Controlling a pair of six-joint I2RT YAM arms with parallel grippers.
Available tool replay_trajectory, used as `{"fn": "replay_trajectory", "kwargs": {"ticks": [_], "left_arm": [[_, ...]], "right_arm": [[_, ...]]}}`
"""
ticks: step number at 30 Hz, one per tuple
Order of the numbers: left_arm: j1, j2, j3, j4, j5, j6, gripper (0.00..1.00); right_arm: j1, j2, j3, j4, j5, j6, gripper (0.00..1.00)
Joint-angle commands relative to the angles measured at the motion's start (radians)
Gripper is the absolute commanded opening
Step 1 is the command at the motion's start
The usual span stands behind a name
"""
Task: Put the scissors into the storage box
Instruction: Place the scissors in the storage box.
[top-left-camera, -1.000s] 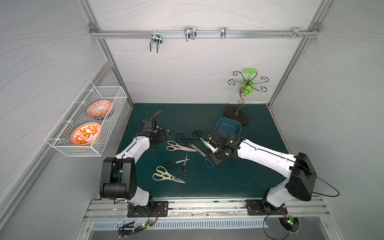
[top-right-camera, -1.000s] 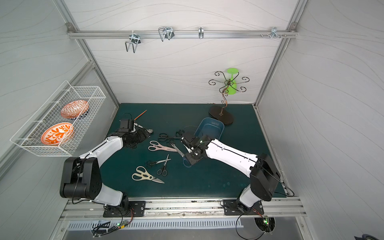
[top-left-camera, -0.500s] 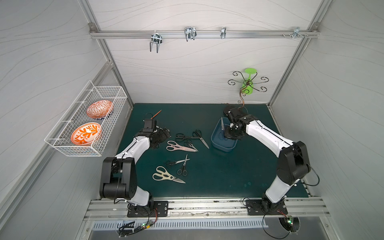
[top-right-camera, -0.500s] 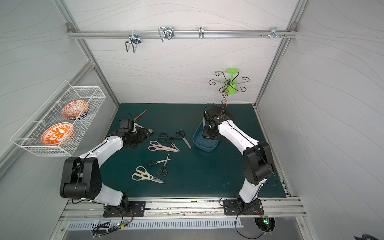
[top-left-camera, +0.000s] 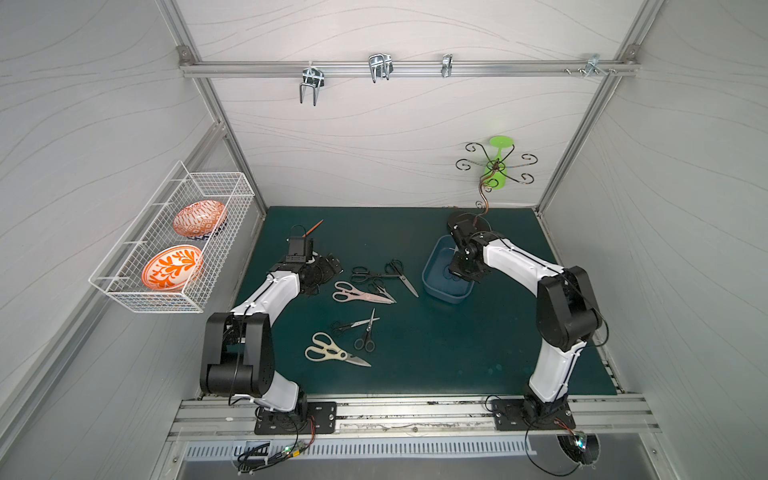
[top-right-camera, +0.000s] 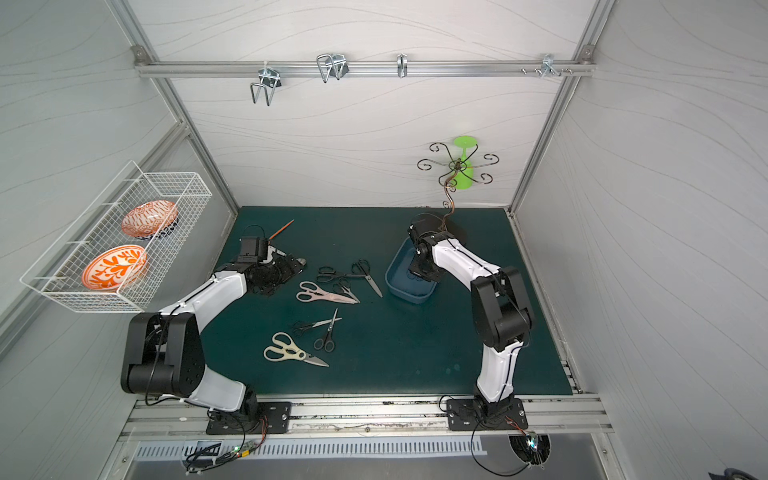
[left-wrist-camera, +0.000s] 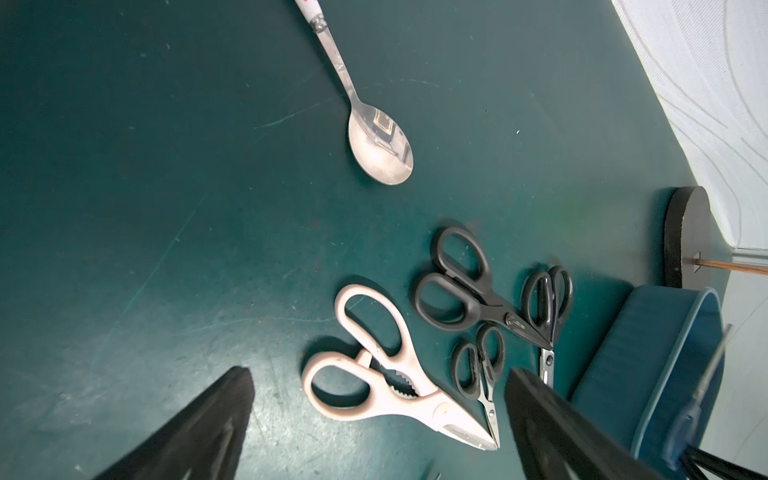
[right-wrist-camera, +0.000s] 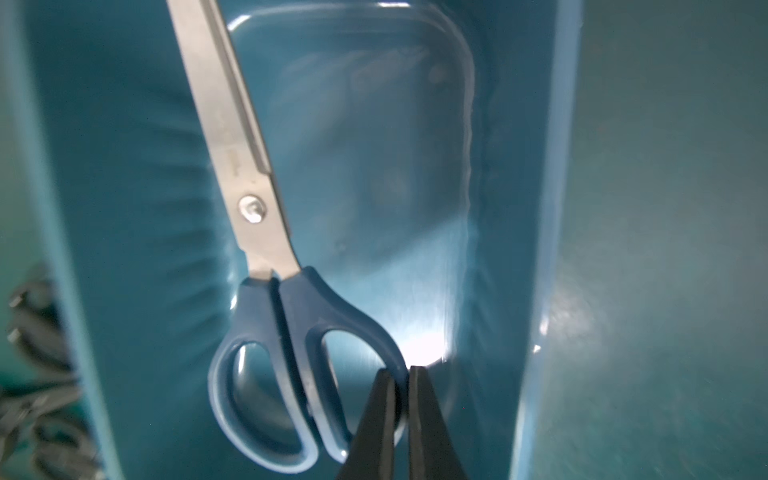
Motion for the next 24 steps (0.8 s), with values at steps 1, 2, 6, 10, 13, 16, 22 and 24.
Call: {"fn": "replay_trajectory", "kwargs": {"ticks": [1,2,6,10,13,16,22,24], "left_arm": [[0.004,0.01,0.041,0.029,0.014,-0.007,0.99],[0.005,0.011,0.041,0.029,0.014,-0.007,0.99],[0.006,0.012,0.042,0.026,0.012,-0.007,0.99],[0.006,0.015,0.045,0.027,0.012,-0.008,0.99],[0.006,0.016,0.045,0.026,0.014,-0.01,0.99],[0.006,0.018,0.044,0.026,0.014,-0.01,0.99],[0.005,0.018,0.044,0.024,0.012,-0.012,0.99],[0.006,0.019,0.045,0.023,0.012,-0.012,0.99]], "right_arm": [[-0.007,0.057,0.051,0.008,0.025,0.033,0.0],[-0.008,0.072,0.062,0.004,0.023,0.034,0.0],[-0.011,0.126,0.089,-0.005,0.004,0.04,0.0],[-0.012,0.147,0.088,-0.01,-0.003,0.056,0.0],[-0.013,0.156,0.089,-0.016,-0.012,0.064,0.0],[-0.012,0.166,0.096,-0.022,-0.022,0.058,0.0],[-0.011,0.155,0.082,-0.011,-0.03,0.04,0.14],[-0.007,0.14,0.077,-0.006,-0.03,0.031,0.21]]}}
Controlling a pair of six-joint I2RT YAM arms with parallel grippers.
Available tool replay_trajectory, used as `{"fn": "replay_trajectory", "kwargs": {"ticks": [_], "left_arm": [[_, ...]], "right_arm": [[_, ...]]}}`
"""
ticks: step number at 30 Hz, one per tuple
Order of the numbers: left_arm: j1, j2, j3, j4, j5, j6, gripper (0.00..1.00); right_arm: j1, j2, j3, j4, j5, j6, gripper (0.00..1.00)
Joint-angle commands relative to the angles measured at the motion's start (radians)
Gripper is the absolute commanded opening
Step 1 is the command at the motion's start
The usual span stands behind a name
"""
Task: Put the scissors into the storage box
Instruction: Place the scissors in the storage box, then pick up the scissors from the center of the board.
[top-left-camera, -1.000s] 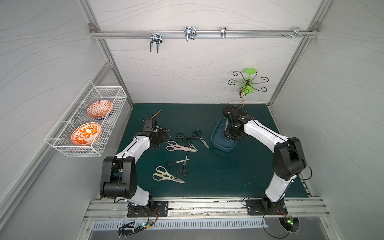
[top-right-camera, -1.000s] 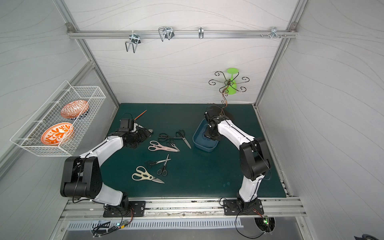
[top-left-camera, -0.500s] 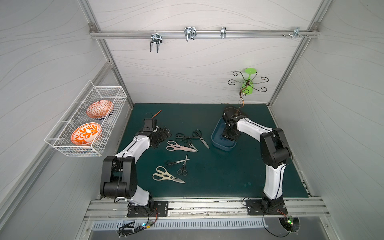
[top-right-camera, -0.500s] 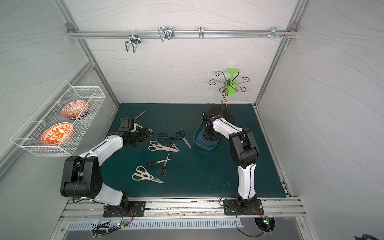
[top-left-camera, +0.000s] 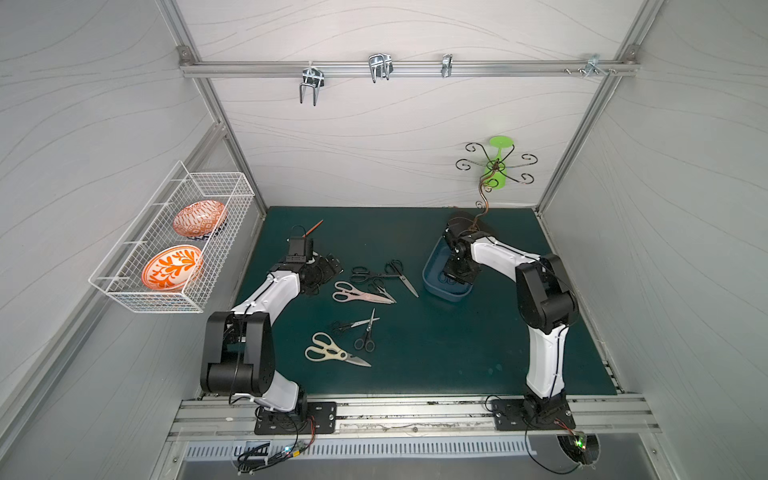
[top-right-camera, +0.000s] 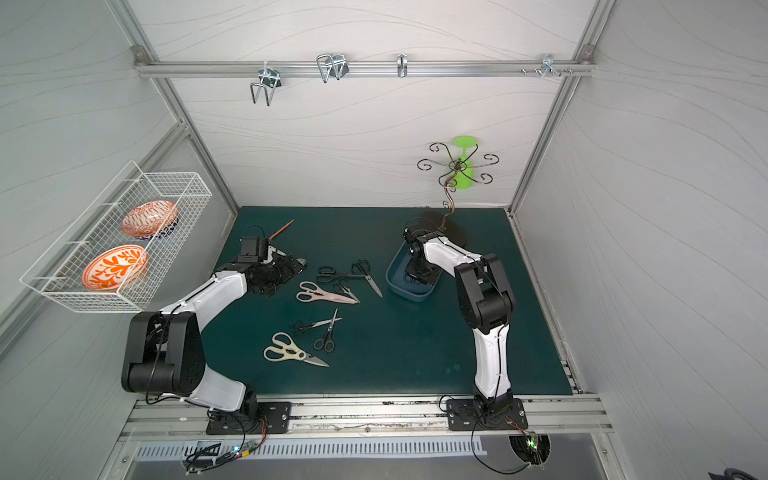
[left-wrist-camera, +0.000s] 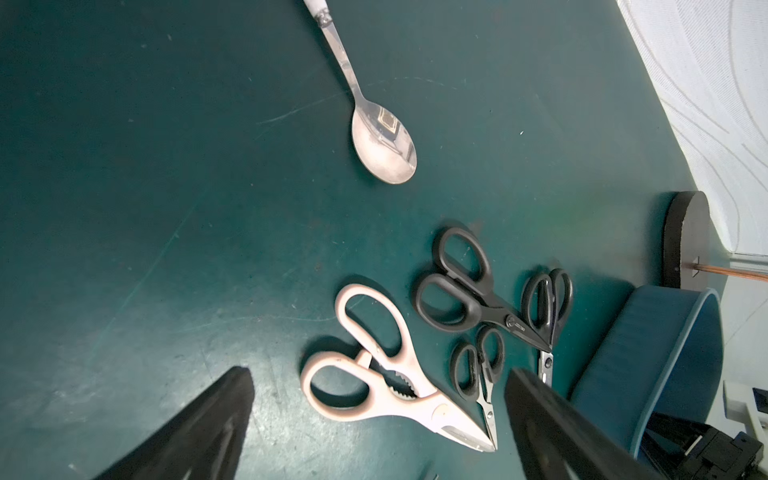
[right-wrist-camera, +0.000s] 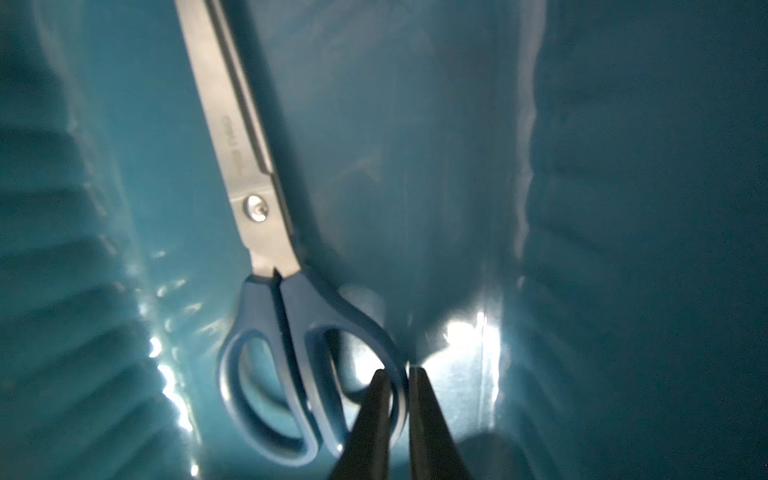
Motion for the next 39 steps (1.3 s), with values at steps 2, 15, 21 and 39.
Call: {"fn": "replay_trajectory", "kwargs": {"ticks": [2,15,21,39], "left_arm": [[0.006,0.012,0.044,0.024,0.012,-0.002,0.99],[0.022,0.013,0.045,0.023,0.018,-0.012,0.99],[0.073,0.009,0.037,0.029,0.012,-0.023,0.99],[0.238,-0.017,0.021,0.048,0.015,-0.054,0.99]], "right_arm": [[0.003,-0.033,0.001,-0.011,0.012,-0.02,0.26],[0.195,-0.214,0.016,-0.026,-0.012,-0.453,0.36],[0.41,-0.205,-0.007,-0.054,-0.167,-0.356,0.35],[0.729,0.052,0.154,-0.081,-0.167,-0.589,0.4]]}}
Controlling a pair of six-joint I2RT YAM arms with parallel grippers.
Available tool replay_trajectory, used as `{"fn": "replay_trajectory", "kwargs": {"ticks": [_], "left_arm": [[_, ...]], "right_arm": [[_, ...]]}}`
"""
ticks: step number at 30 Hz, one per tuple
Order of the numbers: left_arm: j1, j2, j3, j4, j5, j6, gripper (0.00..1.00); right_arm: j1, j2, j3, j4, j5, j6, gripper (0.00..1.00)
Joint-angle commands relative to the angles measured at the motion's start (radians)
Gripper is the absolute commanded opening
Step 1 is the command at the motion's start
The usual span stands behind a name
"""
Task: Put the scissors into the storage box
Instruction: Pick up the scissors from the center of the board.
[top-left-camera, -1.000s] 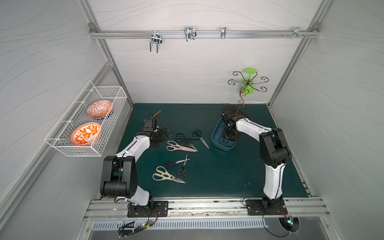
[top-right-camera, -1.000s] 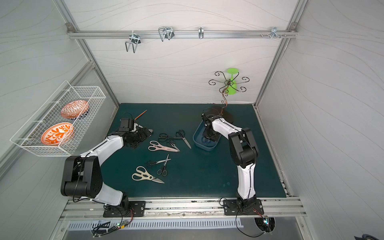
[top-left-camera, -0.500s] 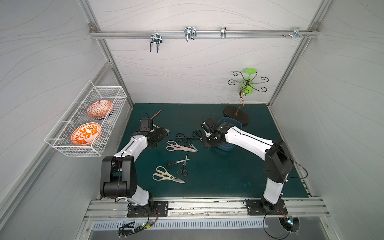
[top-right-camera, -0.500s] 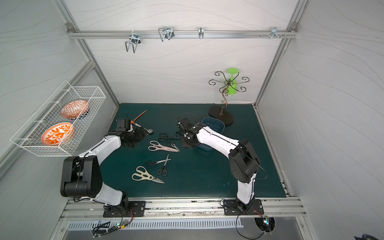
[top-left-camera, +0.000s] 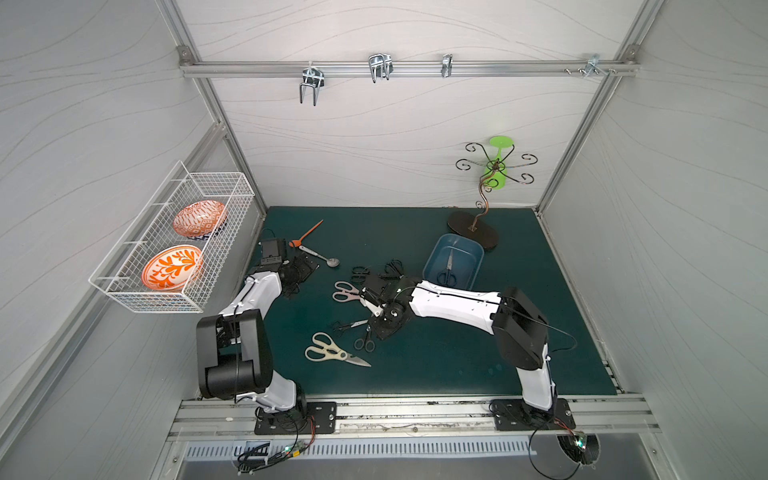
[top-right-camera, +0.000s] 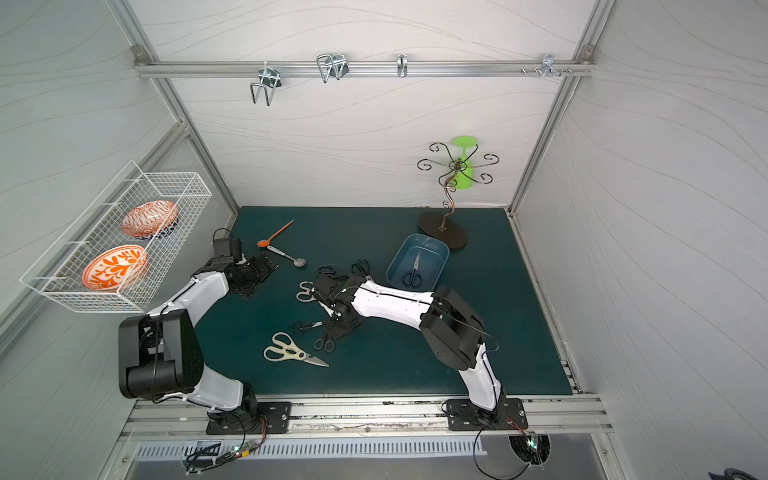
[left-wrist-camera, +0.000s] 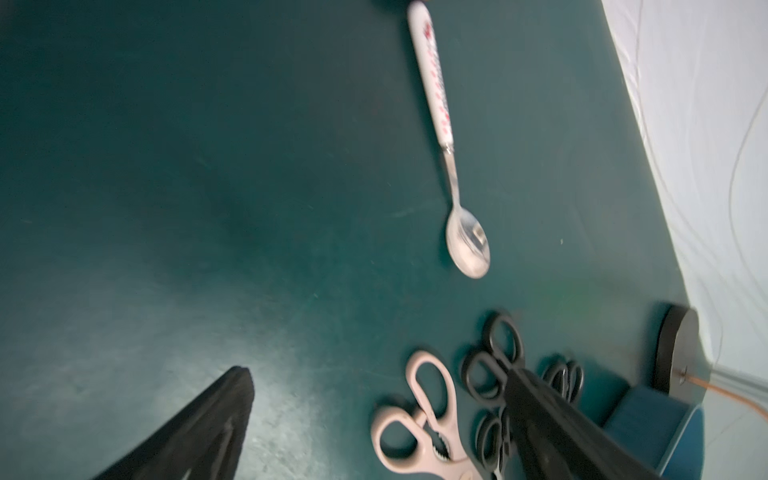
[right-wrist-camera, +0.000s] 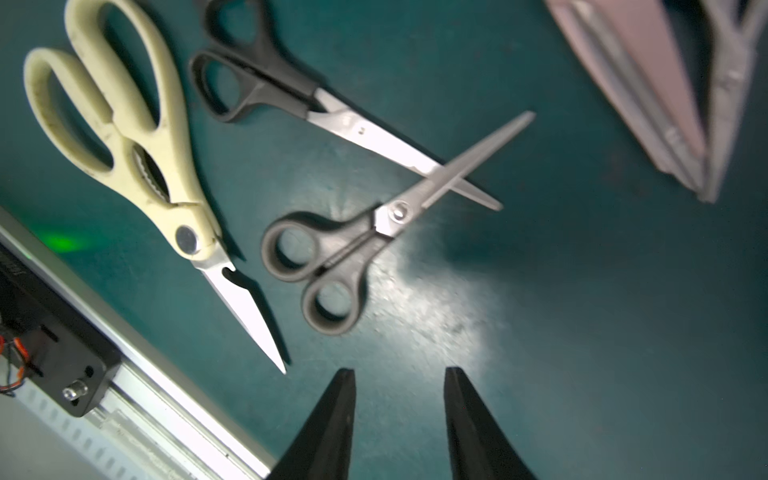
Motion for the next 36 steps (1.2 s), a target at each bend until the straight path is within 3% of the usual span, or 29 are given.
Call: {"fn": "replay_trajectory", "kwargs": {"ticks": [1,18,36], "left_arm": [[0.012,-0.017,0.019,0.042,0.016,-0.013,0.99],[0.012,-0.021,0.014,0.052,0.038,-0.031,0.99],[0.012,-0.029,0.008,0.058,0.045,-0.036,0.99]], "right_arm": [[0.03,0.075,0.064,-0.065,0.035,-0.041,0.4],[0.047,0.204,0.17,-0.17,0.123,0.011,0.36],[0.072,0.218,0.195,-0.164,0.1,-0.011,0.33]]}}
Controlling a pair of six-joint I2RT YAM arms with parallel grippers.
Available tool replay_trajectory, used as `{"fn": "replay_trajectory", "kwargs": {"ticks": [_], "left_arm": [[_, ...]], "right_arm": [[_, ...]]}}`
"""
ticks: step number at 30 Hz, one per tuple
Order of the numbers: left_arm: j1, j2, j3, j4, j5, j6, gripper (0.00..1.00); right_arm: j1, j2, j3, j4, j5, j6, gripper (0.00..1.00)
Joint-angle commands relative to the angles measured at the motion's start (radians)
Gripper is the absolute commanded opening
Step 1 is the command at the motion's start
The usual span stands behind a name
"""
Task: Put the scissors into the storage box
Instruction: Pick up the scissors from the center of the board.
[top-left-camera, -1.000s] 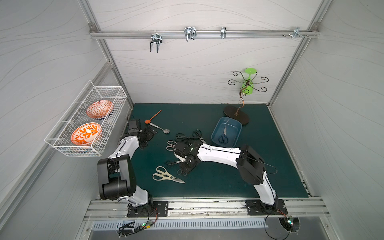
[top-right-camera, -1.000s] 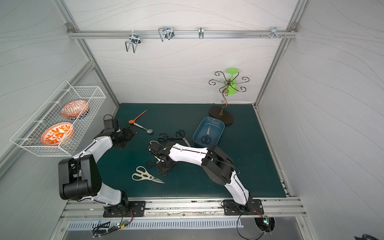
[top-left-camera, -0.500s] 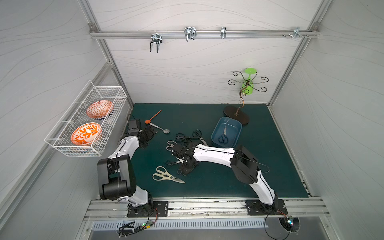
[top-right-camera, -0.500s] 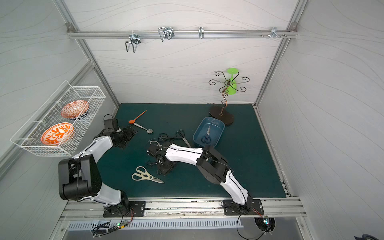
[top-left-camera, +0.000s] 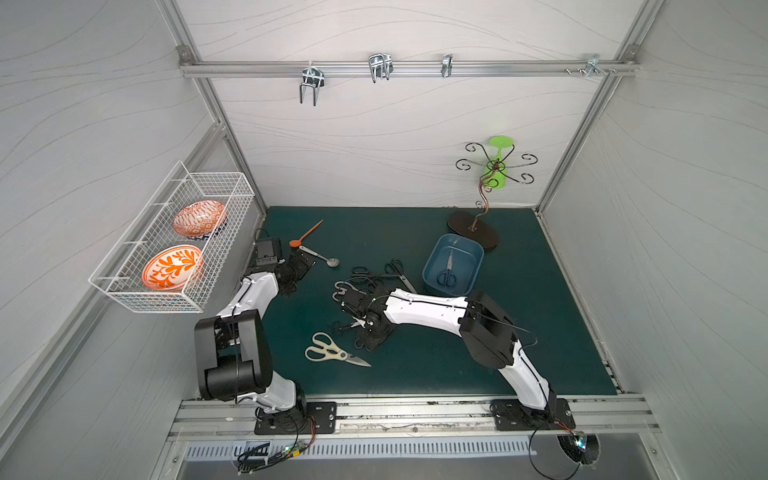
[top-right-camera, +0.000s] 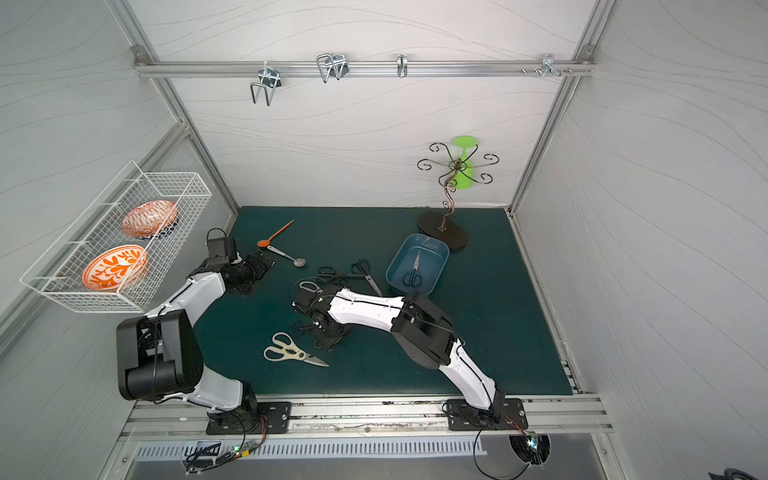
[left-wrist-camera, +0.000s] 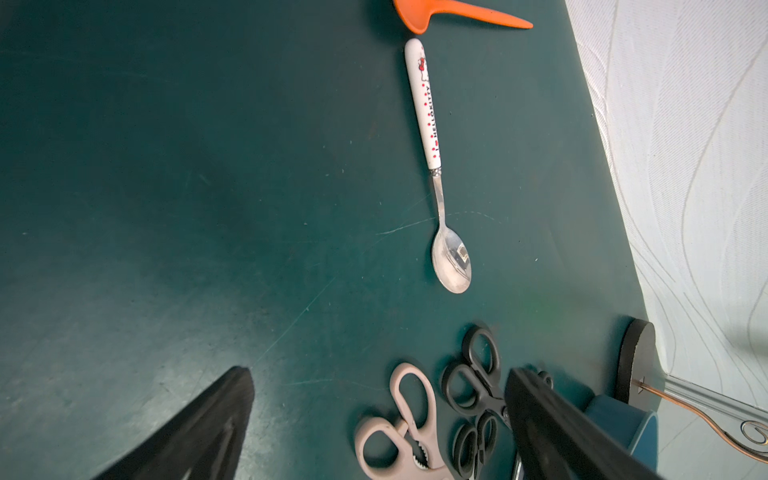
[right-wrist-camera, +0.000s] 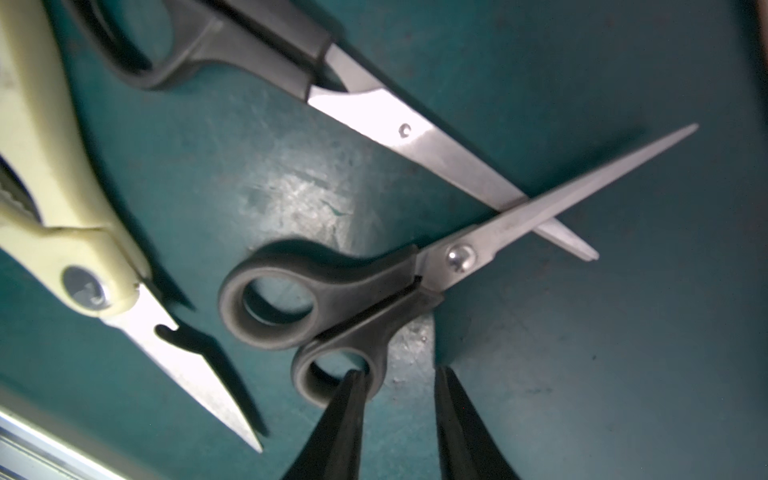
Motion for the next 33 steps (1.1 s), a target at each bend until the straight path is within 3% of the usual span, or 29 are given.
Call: {"fn": "replay_trajectory", "kwargs": {"ticks": [1,12,17,24,33], "left_arm": [[-0.002,-0.024,0.008,0.029,0.007,-0.006,0.99],[-0.001,-0.028,0.007,0.027,0.005,-0.003,0.99],[-0.002,-0.035,0.005,0.027,0.001,-0.002,0.99],[-0.001,-0.039,0.003,0.028,0.002,-0.003,0.99],[-0.001,-0.029,0.002,0.034,0.012,-0.008,0.99]], "right_arm": [[0.014,0.029,0.011,-0.027,0.006,-0.007,0.33],[0.01,0.081,0.041,-0.059,0.018,0.02,0.28],[-0.004,0.088,0.029,-0.057,0.002,0.039,0.11],[-0.012,0.056,-0.002,-0.036,0.006,0.047,0.0],[-0.019,-0.088,-0.042,-0.007,0.043,0.026,0.0]]}}
